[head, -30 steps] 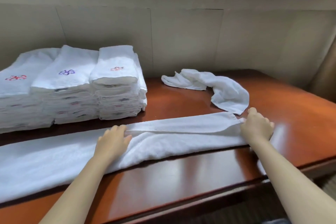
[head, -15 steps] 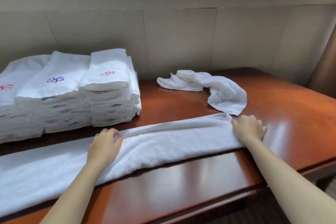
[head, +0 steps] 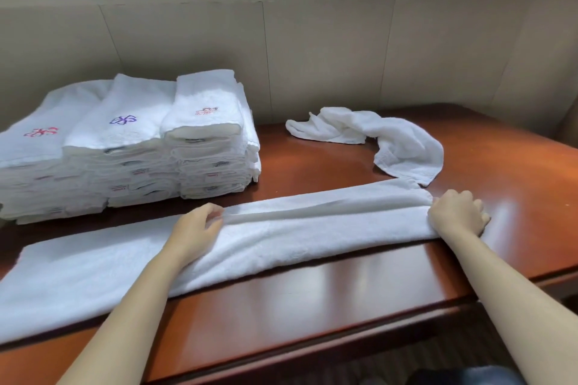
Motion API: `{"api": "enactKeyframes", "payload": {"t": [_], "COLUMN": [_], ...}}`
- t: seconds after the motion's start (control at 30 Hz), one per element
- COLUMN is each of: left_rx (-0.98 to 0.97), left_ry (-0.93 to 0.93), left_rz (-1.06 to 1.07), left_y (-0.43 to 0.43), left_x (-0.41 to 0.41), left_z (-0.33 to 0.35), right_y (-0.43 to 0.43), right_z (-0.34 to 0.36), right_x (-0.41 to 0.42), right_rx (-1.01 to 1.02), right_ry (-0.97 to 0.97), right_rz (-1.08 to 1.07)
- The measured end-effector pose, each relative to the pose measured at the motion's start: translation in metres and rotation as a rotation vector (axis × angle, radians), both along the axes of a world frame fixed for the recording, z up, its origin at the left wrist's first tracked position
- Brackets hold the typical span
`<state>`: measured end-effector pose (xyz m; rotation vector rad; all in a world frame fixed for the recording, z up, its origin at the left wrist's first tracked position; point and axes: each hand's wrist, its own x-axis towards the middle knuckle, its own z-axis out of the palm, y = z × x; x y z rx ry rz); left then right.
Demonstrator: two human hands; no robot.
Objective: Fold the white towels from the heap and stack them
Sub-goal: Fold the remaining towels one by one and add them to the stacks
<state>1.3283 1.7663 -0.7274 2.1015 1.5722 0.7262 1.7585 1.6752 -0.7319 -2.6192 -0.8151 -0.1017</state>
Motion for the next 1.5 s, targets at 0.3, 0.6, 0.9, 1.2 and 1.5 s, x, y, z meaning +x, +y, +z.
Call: {"api": "enactKeyframes", "payload": {"t": [0.3, 0.6, 0.9, 1.2, 1.5], "left_rx": [0.372, 0.171, 0.136, 0.159, 0.142], "left_ry": [0.344, 0.139, 0.388, 0.357, 0.368], "left_rz": [0.187, 0.007, -0.132, -0.124, -0.141], "left_y": [-0.003, -0.009, -0.015, -0.018, -0.018], "left_x": [0.007, 0.033, 0.037, 0.038, 0.038], "left_z": [-0.002, -0.008, -0.014, -0.013, -0.010], "right_y": [0.015, 0.033, 0.038, 0.032, 0.032], "right_z": [0.004, 0.002, 0.019, 0.007, 0.007], "right_x": [-0.038, -0.058, -0.057, -0.066, -0.055], "right_rx": [0.067, -0.019, -0.259, -0.086, -0.279], "right_ry": [-0.324, -0.193, -0.299, -0.262, 0.045], "right_rz": [0.402, 0.588, 0.692, 0.274, 0.123]}}
